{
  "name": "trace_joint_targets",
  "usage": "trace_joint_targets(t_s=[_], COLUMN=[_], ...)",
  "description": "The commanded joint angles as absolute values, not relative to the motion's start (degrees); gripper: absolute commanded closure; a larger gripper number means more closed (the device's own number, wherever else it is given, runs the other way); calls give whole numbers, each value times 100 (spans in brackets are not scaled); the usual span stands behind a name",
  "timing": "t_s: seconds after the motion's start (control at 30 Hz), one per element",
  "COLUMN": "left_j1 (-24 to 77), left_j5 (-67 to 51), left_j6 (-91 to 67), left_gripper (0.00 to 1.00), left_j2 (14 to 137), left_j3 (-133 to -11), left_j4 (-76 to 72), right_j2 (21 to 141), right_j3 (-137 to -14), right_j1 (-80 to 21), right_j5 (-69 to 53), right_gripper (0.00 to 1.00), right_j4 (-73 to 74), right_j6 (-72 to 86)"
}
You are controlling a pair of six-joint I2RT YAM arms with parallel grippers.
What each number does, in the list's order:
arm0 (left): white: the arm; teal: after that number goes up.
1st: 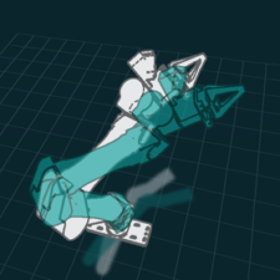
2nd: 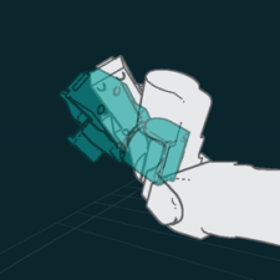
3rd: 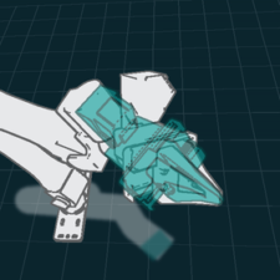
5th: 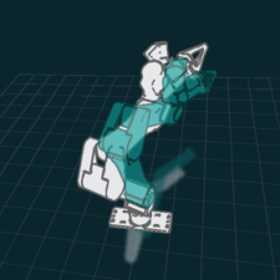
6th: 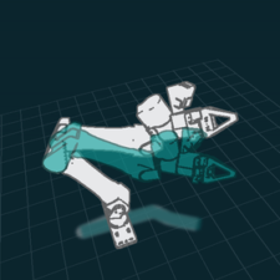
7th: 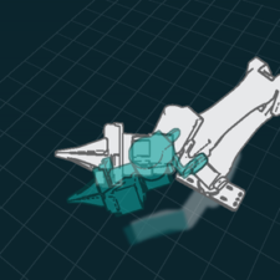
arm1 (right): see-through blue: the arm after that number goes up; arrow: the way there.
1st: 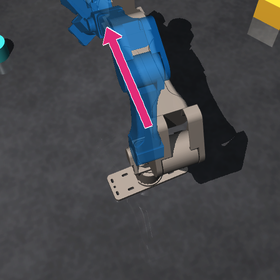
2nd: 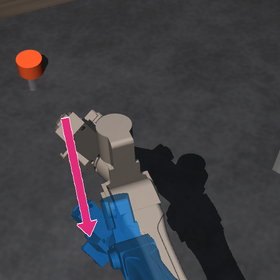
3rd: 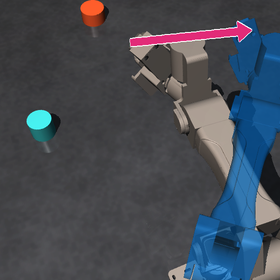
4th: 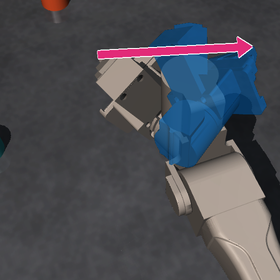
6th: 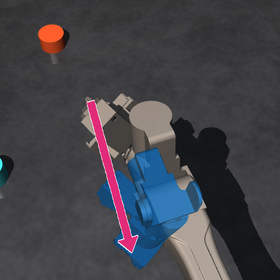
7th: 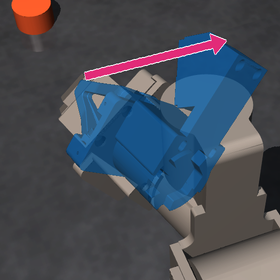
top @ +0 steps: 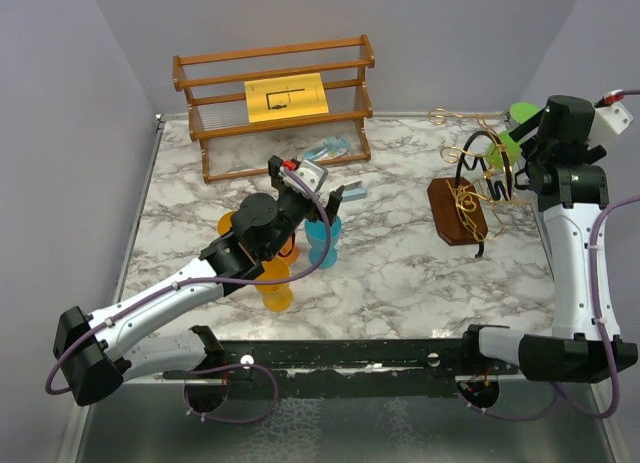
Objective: Take the wine glass off the wine glass rack
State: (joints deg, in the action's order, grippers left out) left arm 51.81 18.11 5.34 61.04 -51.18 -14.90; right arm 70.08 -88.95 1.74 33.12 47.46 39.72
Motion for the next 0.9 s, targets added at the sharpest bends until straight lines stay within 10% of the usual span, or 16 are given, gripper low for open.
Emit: trace_joint_targets(t_s=[0.0,0.87], left_j1=[5194,5089], left_j5=[1962,1875], left_j6=[630,477], left_gripper=[1,1], left_j2=[6119,6206], left_j3=[-5138,-5072], left_j4=[-1828,-2023], right_j2=[7107,7553], right_j3=[-8739,-8199], right_j1=[911,1808], right_j5=[2675,2041], right_gripper=[24,42], right_j4=[4475,3964], right_j6=[4236,4943])
